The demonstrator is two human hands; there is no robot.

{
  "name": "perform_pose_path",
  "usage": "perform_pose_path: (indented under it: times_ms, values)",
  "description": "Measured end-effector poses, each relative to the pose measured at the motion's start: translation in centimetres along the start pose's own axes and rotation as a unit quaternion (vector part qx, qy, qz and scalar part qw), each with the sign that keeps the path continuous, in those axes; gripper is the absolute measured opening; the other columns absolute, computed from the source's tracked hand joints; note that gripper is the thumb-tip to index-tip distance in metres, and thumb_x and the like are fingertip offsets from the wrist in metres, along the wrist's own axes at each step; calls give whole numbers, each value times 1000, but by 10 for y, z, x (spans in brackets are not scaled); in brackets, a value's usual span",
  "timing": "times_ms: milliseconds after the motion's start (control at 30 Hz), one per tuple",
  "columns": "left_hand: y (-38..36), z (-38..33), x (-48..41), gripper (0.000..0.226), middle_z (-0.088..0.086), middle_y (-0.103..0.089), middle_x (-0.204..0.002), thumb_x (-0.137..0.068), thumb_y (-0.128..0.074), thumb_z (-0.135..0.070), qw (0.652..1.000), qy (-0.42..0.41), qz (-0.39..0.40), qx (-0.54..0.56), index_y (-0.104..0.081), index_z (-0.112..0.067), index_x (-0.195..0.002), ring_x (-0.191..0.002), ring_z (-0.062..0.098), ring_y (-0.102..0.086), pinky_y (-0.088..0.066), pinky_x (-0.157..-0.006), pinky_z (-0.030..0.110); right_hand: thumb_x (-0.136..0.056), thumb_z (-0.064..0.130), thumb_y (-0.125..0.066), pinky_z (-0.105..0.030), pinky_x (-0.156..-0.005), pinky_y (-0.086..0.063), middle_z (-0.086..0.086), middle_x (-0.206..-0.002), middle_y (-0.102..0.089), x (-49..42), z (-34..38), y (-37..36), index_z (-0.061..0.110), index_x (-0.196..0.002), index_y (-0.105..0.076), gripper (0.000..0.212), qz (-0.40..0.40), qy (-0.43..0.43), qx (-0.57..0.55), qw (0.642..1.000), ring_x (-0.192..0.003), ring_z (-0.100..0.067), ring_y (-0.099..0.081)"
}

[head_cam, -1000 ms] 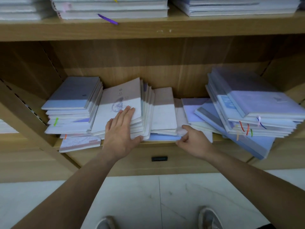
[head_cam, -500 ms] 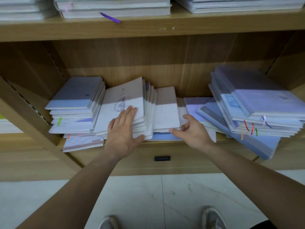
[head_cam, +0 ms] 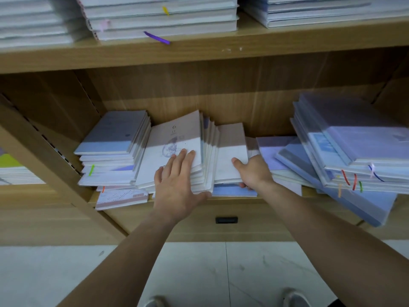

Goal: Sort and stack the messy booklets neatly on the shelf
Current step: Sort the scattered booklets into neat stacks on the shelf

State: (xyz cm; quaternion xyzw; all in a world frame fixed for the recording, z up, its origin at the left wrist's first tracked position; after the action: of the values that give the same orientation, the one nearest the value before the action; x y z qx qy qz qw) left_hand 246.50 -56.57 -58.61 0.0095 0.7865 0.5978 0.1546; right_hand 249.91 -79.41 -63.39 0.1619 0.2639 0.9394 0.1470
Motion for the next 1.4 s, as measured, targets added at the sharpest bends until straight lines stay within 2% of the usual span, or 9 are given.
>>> perform_pose_path:
  times_ms: [67, 200, 367, 700, 833, 933, 1133, 1233, 1400]
  values:
    - [1, -1, -1, 109, -8, -7, -165, -74, -66, -72, 1000, 8, -9, -6, -2, -34, -155, -152, 18, -6, -13, -121, 49, -97, 50, -56, -32, -51, -58, -4, -92, -70, 1, 8, 2, 11, -116, -56, 44, -14, 46, 25, 999, -54, -16, -70]
    - [-3, -4, -2, 112, -6, -7, -165, -73, -65, -74, 999, 15, -21, -28, 1, -34, -154, -152, 19, -7, -13, -121, 50, -98, 42, -58, -24, -45, -51, -2, -105, -65, 17, 20, 7, 17, -114, -51, 30, -38, 103, 33, 993, -73, -21, -69]
    - [-4, -3, -2, 112, -4, -9, -165, -73, -63, -76, 999, 10, -26, -43, 0, -32, -155, -152, 21, -9, -16, -121, 52, -98, 35, -60, -31, -71, -50, -3, -116, -65, 47, 36, 19, 16, -124, -46, 35, -50, 175, 63, 981, -99, -22, -64]
    - [-13, -4, -2, 108, -7, -2, -166, -77, -63, -72, 999, 2, 14, -43, 0, -33, -156, -152, 19, -6, -9, -121, 52, -94, 33, -65, -27, -72, -43, -5, -120, -66, 83, 9, 92, 19, -120, -45, 36, -60, 109, 104, 987, -103, -27, -65]
    - [-13, -6, -4, 108, -7, -3, -165, -76, -64, -71, 999, 5, 23, -35, -2, -33, -156, -152, 18, -6, -8, -121, 51, -93, 25, -63, -33, -42, -53, -5, -101, -65, 67, -27, 81, 10, -124, -46, 38, 32, 7, 22, 999, -65, -26, -69]
    - [-13, -7, -3, 108, -7, -1, -166, -77, -63, -72, 999, -1, 28, -42, 1, -33, -155, -152, 18, -5, -9, -122, 52, -93, 29, -62, -30, -41, -50, -12, -87, -68, 59, -40, 77, 5, -132, -48, 48, 80, -51, -11, 995, -55, -29, -68]
    - [-11, -7, -1, 107, -9, 3, -166, -79, -62, -71, 998, -4, 43, -38, 4, -35, -156, -153, 18, -1, -7, -123, 50, -99, 28, -58, -26, -39, -48, 1, -94, -69, 68, -12, 94, 21, -120, -64, 23, 37, 73, 83, 993, -58, -22, -68]
    - [-11, -7, -2, 108, -9, 2, -166, -78, -64, -69, 998, -8, 40, -39, 3, -35, -155, -153, 18, -2, -7, -123, 49, -96, 27, -61, -28, -64, -50, 1, -106, -72, 84, 2, 125, 22, -118, -66, 24, -30, 153, 132, 979, -85, -22, -69]
    - [-1, 3, -3, 95, -11, -10, -165, -83, -71, -54, 996, -26, 67, 60, -15, -34, -156, -152, 13, -11, -11, -122, 38, -95, 22, -64, -27, -70, -48, 6, -100, -74, 99, 13, 140, 25, -112, -69, 18, -62, 176, 10, 982, -87, -17, -69]
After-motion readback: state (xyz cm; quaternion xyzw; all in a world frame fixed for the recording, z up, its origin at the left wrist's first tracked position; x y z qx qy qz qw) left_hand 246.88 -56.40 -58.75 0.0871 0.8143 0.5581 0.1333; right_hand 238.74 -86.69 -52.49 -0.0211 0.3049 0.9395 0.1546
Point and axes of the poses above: each hand's wrist, its own x-axis away from the middle knuckle, its own y-axis out of the back of the hand, z = x × y, the point moved 7 cm from there along -x, towards the middle knuckle
